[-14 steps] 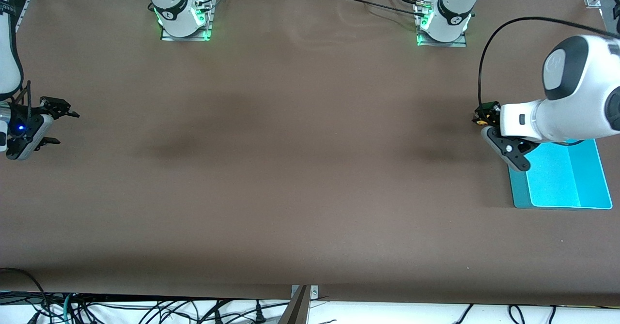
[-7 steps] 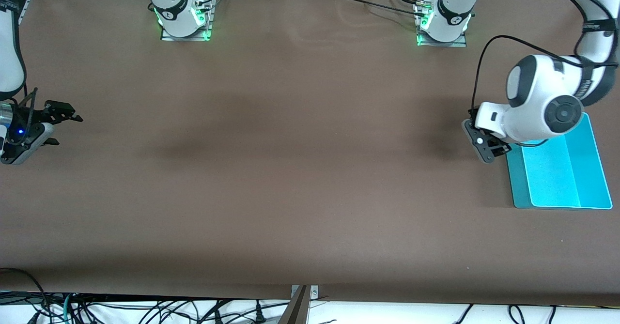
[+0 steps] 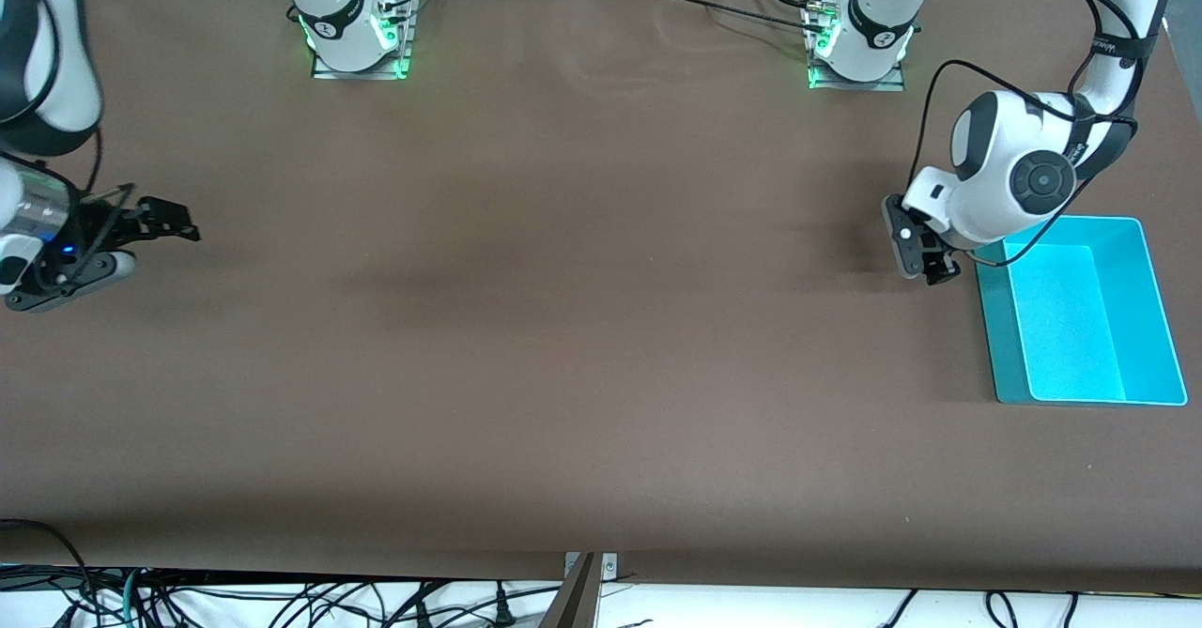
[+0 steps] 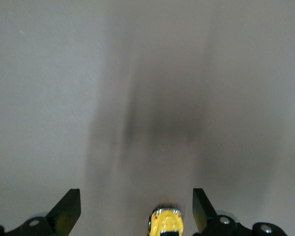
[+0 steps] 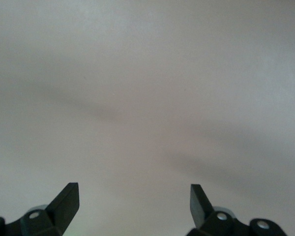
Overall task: Wind and store yellow beetle car
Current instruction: 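Lower the left gripper to the car beside the blue box, then close the left gripper on the yellow car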
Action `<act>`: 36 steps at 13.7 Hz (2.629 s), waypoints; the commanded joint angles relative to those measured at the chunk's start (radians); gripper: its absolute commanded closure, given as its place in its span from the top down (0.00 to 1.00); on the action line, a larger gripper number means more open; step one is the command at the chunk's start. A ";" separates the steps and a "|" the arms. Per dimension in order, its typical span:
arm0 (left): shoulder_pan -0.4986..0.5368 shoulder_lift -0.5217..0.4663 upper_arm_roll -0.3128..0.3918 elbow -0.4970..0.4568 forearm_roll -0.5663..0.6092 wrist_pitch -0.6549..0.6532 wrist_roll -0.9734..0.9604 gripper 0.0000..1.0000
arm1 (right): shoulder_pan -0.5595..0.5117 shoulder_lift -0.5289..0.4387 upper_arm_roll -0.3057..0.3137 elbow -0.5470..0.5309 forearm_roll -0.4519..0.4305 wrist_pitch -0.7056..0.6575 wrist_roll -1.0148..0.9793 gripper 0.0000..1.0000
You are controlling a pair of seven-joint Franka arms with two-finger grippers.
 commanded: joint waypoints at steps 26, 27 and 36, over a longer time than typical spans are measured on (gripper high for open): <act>0.296 -0.013 0.003 -0.315 0.027 0.431 0.393 0.74 | 0.065 -0.237 -0.069 -0.024 0.006 -0.088 0.330 1.00; 0.296 -0.012 0.003 -0.313 0.027 0.430 0.408 0.66 | 0.065 -0.230 -0.087 -0.024 0.007 -0.088 0.330 1.00; 0.304 -0.027 0.002 -0.304 0.027 0.420 0.442 0.41 | 0.065 -0.226 -0.104 -0.024 0.009 -0.090 0.330 1.00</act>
